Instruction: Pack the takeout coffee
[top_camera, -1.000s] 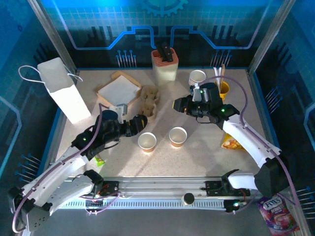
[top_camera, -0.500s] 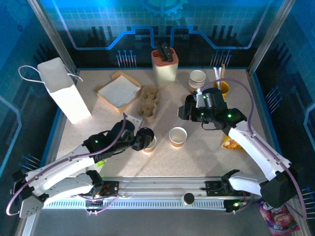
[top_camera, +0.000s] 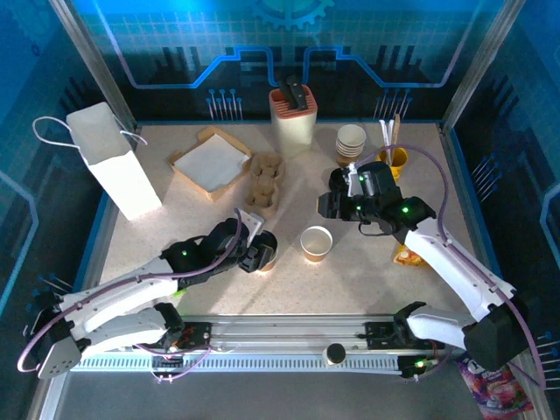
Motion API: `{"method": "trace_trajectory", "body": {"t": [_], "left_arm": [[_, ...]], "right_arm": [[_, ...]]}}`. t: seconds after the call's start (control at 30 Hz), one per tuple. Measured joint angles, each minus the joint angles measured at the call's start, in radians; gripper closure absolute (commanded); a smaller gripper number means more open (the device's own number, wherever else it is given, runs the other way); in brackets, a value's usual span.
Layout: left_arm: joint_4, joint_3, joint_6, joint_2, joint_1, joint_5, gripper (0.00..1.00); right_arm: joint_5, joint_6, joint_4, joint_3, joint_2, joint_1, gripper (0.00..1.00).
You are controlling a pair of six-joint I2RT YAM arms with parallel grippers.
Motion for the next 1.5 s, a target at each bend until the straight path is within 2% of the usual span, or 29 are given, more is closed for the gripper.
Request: {"method": "trace_trajectory", "body": {"t": [0.1, 0.3, 1.13, 1.5], "left_arm": [[0.002, -0.001, 0.014, 0.01, -0.001, -0.003, 0.36], [0.009, -0.004, 0.018, 0.022, -0.002, -0.003, 0.34], [0.039, -0.022, 0.036, 0.095, -0.002, -0.011, 0.29], [0.045, -0.023, 0.036, 0.098, -0.002, -0.014, 0.17]], "right_arm": [[0.0, -0.002, 0.013, 0.0, 0.011, 0.01, 0.24], [0.0, -0.007, 0.021, 0.0, 0.045, 0.03, 0.17], [0.0, -0.006, 0.021, 0.0, 0.059, 0.032, 0.16], [0.0, -0.003, 0.023, 0.0, 0.071, 0.038, 0.16]]}}
